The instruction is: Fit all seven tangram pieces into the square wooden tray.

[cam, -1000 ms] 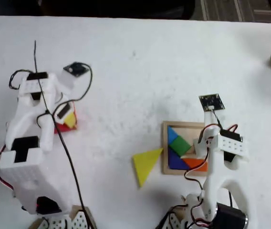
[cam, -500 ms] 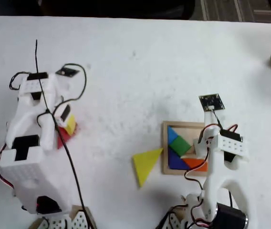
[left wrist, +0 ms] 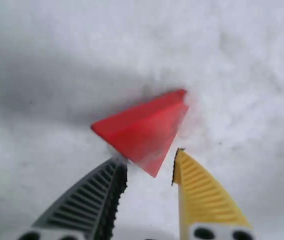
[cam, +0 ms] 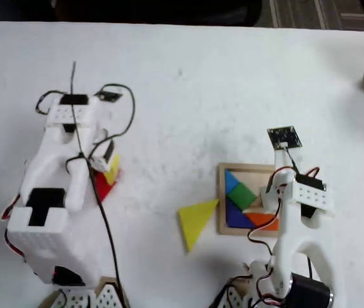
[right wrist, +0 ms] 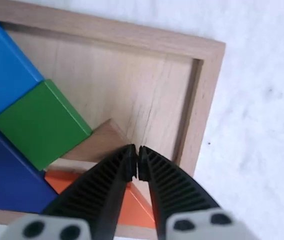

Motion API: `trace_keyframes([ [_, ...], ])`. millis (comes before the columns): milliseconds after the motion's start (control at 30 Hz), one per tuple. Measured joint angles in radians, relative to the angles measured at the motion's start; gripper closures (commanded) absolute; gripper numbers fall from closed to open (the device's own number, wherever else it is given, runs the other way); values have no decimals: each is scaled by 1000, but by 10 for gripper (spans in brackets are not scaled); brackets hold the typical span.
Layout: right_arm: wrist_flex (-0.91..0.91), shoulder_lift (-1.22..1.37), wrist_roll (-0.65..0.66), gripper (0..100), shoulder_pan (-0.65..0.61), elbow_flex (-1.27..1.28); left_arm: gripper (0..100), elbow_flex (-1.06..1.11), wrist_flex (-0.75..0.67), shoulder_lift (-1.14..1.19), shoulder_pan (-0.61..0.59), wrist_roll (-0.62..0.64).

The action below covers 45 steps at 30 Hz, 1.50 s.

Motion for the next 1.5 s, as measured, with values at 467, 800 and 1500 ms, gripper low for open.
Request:
trace_keyframes([
  [467,0,0,0,981,0,0,827,132,-123,-15,106,92],
  [800,0,0,0,981,0,0,671,216,-239,-109,83,347],
  [1500,0,0,2,981,0,0,627,420,-442,-189,74,532],
])
